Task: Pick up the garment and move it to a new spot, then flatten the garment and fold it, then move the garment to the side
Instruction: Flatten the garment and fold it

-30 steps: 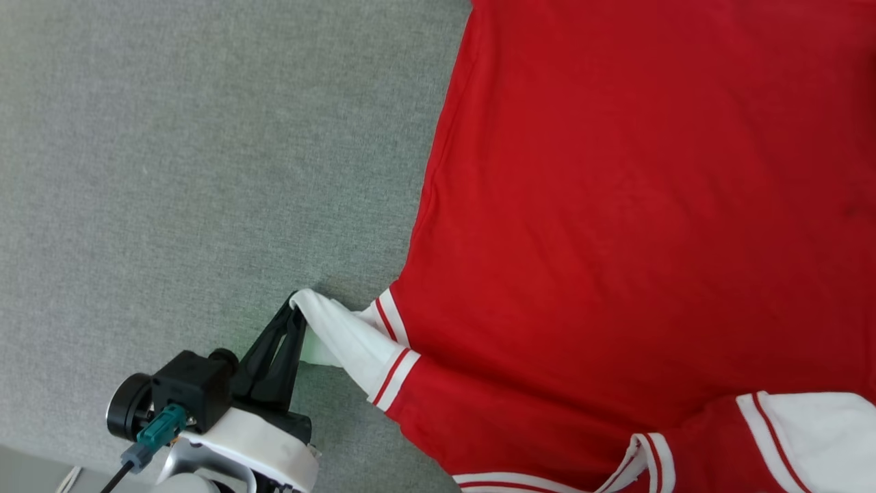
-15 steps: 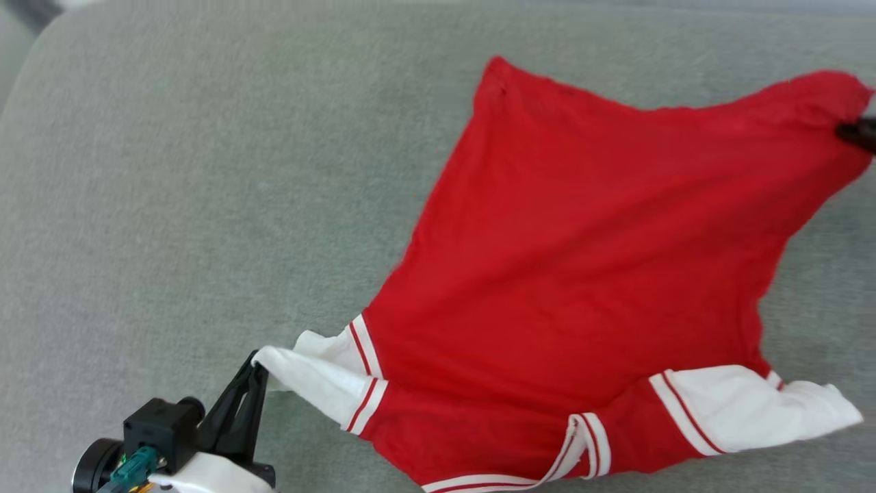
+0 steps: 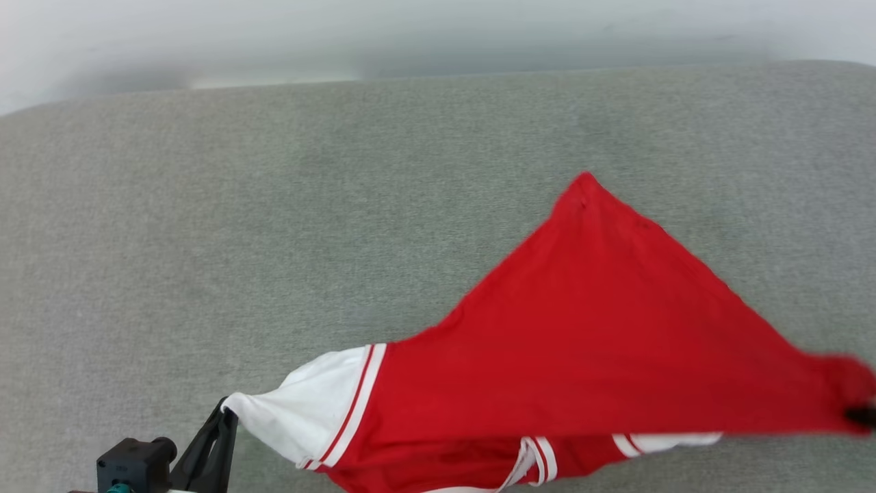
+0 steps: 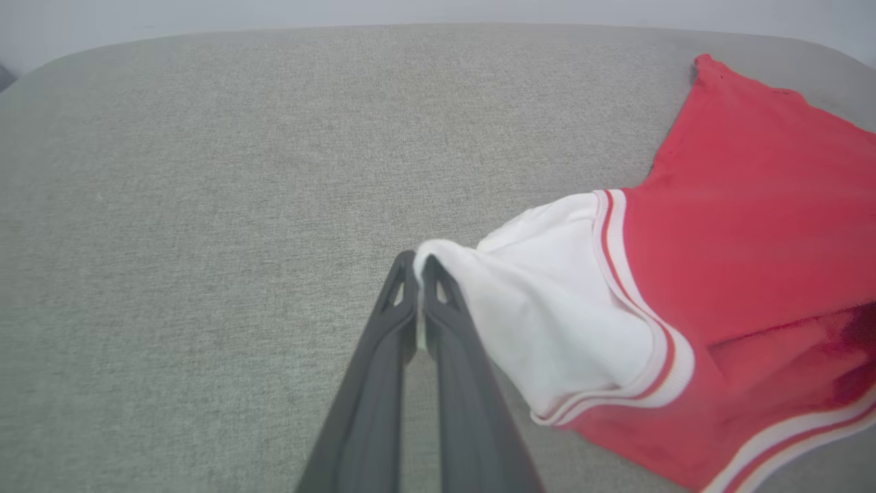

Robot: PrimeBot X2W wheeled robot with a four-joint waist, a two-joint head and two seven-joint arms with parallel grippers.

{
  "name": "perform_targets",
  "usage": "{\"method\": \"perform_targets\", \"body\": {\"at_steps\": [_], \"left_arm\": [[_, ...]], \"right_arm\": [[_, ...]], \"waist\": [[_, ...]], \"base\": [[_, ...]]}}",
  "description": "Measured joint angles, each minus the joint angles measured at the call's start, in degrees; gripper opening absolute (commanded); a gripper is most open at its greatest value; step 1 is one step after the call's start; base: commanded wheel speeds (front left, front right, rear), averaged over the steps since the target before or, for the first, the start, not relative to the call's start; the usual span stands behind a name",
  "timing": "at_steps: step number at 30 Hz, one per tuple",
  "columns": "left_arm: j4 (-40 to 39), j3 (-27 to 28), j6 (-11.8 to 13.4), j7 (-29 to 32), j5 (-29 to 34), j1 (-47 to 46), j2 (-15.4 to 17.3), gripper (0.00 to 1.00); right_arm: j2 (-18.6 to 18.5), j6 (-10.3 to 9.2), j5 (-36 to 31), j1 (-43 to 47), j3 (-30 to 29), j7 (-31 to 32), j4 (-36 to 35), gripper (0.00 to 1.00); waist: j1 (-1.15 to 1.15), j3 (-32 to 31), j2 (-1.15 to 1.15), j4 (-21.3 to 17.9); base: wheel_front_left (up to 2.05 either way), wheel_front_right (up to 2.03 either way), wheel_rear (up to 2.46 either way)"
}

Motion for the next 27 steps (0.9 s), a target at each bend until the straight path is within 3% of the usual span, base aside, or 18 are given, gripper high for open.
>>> {"method": "perform_targets", "body": {"at_steps": [5,10,11,12,13,21,27], "left_arm": [[-0.16,0.27,-0.12,0.0,0.2,0.46,0.05,0.0],[-0.01,0.3,-0.26,0.0,0.42,0.44,0.14,0.0],[0.0,0.33,-0.26,0.0,0.42,0.43,0.2,0.0],[0.02,0.34,-0.25,0.0,0.43,0.43,0.22,0.0],[0.02,0.34,-0.25,0.01,0.43,0.43,0.27,0.0],[-0.31,-0.37,-0.26,0.16,1.21,-0.79,-0.19,0.0],[-0.6,-1.32,-1.12,0.7,2.67,-3.48,-0.49,0.0]], "right_arm": [[4.89,0.0,2.15,11.09,-0.32,-6.14,5.45,0.0],[8.79,0.01,1.41,14.46,-2.37,-9.04,8.67,0.01],[8.91,0.0,1.25,14.45,-3.03,-9.24,8.7,0.26],[8.83,0.0,0.71,14.35,-3.99,-9.51,8.62,0.72],[8.47,0.0,-0.15,14.05,-5.05,-9.87,8.47,1.0],[3.13,-0.01,-2.46,6.84,-15.63,-9.88,-0.45,1.0],[1.85,0.0,-5.8,-1.82,-19.07,-1.1,-7.86,1.0]], "waist": [[0.0,-0.22,0.0,-1.44],[0.0,0.27,0.0,-1.87],[0.0,0.24,0.0,-1.94],[0.0,0.18,0.0,-1.99],[0.0,0.11,0.0,-2.04],[0.0,0.16,0.0,-1.1],[0.0,1.97,0.0,0.73]], "base": [[0.0,0.0,0.0],[0.0,0.0,0.0],[0.0,0.0,0.0],[0.0,0.0,0.0],[0.0,0.0,0.0],[0.0,0.0,0.0],[0.0,0.0,0.0]]}}
